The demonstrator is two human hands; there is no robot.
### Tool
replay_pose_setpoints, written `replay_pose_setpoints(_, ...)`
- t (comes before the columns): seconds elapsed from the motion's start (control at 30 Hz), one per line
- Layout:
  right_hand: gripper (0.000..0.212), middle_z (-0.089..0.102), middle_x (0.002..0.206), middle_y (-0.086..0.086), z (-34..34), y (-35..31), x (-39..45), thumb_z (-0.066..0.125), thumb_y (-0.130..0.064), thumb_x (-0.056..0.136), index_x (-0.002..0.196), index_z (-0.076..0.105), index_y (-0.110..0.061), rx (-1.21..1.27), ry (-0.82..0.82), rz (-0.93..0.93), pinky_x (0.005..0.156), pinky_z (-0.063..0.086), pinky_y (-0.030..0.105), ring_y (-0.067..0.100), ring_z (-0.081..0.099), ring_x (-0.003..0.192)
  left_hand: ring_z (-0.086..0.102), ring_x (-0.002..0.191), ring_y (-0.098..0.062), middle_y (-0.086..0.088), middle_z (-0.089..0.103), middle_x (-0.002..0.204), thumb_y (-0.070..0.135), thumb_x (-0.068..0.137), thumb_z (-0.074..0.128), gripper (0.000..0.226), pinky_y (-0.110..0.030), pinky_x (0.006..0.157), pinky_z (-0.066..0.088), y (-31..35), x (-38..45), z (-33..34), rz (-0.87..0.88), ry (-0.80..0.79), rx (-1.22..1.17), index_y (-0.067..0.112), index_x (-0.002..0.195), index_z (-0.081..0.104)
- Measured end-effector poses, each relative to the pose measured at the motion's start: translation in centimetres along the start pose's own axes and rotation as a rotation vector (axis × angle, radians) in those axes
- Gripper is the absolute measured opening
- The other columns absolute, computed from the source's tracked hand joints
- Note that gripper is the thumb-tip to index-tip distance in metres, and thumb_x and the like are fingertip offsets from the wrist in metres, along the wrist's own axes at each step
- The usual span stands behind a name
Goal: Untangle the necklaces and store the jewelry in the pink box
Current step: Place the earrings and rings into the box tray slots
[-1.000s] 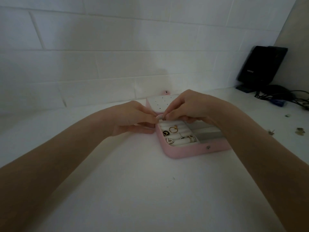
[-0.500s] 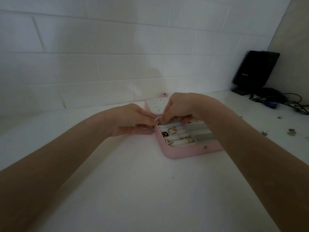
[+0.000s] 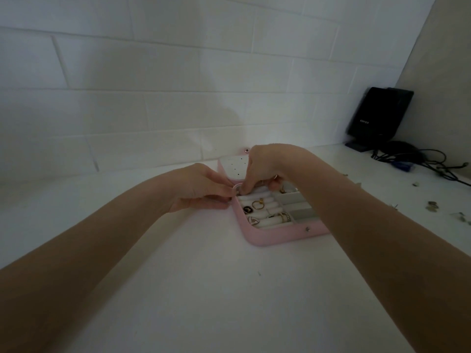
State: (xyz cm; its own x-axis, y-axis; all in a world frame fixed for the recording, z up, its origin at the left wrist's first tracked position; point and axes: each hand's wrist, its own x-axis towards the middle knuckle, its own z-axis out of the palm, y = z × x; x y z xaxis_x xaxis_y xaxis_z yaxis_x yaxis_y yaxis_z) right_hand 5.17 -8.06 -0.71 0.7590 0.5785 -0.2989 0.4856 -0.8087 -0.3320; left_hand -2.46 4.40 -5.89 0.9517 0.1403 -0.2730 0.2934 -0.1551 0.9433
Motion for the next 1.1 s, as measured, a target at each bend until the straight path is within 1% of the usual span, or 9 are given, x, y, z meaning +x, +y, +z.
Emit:
replay_pose_setpoints(0.17,0.034,0.051,0.073,0.007,-1.2,1.5,-1.1,0.074,-0.011,0.078,0.104,0.063,0.009,0.236,0.061,-0.002,0.049,0.040,0.024,0.013,0.038,0.048,0.058,0.076,-0.009,-0.004,0.064,0.089,0.014,0.083,0.068,0.014,-0.014,0.062,0.053,1.3,-0.2,0.5,0.110,0.179,0.235,0.006,0.094,0.068)
replay_pose_setpoints(0.27,0.034,0.056,0.071,0.005,-2.9,3.7,-2.2,0.071,-0.009,0.080,0.108,0.063,0.008,0.341,0.162,0.015,0.051,0.044,0.022,0.011,0.040,0.050,0.054,0.074,-0.008,0.001,0.061,0.084,0.016,0.087,0.063,0.011,-0.016,0.063,0.047,2.7,0.2,1.4,0.218,0.273,0.345,0.008,0.095,0.067)
replay_pose_setpoints(0.43,0.025,0.062,0.074,0.004,-5.5,8.9,-4.5,0.068,-0.007,0.082,0.104,0.067,0.004,0.364,0.236,0.101,0.049,0.047,0.021,0.011,0.043,0.055,0.054,0.072,-0.002,0.008,0.061,0.081,0.012,0.088,0.059,0.010,-0.015,0.065,0.045,5.5,1.5,6.0,0.367,0.139,0.551,0.018,0.090,0.067)
replay_pose_setpoints(0.5,0.021,0.062,0.074,0.004,-5.7,11.1,-4.9,0.066,-0.007,0.083,0.102,0.068,0.003,0.322,0.285,0.124,0.047,0.048,0.019,0.012,0.046,0.059,0.060,0.082,-0.007,0.006,0.064,0.089,0.014,0.087,0.059,0.011,-0.021,0.075,0.049,6.2,2.1,8.1,0.404,0.073,0.664,0.020,0.090,0.067)
replay_pose_setpoints(0.63,0.015,0.069,0.090,0.014,-4.5,15.0,-3.5,0.063,-0.003,0.083,0.096,0.071,-0.003,0.249,0.406,0.096,0.063,0.056,0.025,0.022,0.064,0.074,0.060,0.094,-0.013,0.004,0.063,0.100,0.018,0.088,0.058,0.012,-0.025,0.083,0.049,7.2,3.2,10.7,0.432,-0.019,0.817,0.020,0.096,0.067)
replay_pose_setpoints(0.73,0.017,0.068,0.099,0.012,-2.7,16.3,-1.5,0.060,-0.004,0.085,0.098,0.070,-0.008,0.173,0.517,0.025,0.059,0.047,0.013,0.025,0.065,0.087,0.060,0.099,-0.016,0.004,0.064,0.097,0.019,0.087,0.058,0.012,-0.036,0.093,0.048,7.1,4.2,11.3,0.432,-0.060,0.881,0.029,0.085,0.064)
replay_pose_setpoints(0.87,0.027,0.061,0.116,0.011,-0.6,16.8,1.9,0.059,-0.009,0.087,0.113,0.065,-0.010,-0.052,0.533,-0.041,0.085,0.040,0.026,0.026,0.057,0.106,0.060,0.096,-0.014,0.004,0.061,0.094,0.012,0.087,0.056,0.016,-0.034,0.092,0.049,6.5,5.1,11.0,0.463,-0.074,0.876,0.024,0.089,0.067)
replay_pose_setpoints(1.0,0.022,0.066,0.108,0.012,-0.2,17.4,3.2,0.057,-0.006,0.086,0.102,0.071,-0.008,-0.115,0.549,-0.067,0.076,0.040,0.022,0.026,0.059,0.099,0.058,0.079,-0.004,0.004,0.062,0.092,0.009,0.087,0.057,0.017,-0.028,0.085,0.051,6.2,5.5,10.3,0.495,-0.065,0.808,0.019,0.092,0.070)
replay_pose_setpoints(1.1,0.018,0.070,0.087,0.008,-1.1,17.5,2.2,0.060,0.001,0.081,0.089,0.075,-0.006,0.123,0.656,-0.109,0.062,0.040,0.007,0.002,0.060,0.071,0.062,0.082,-0.012,-0.001,0.066,0.093,0.009,0.087,0.059,0.013,-0.030,0.083,0.053,6.0,5.8,10.1,0.473,0.027,0.701,0.016,0.092,0.068)
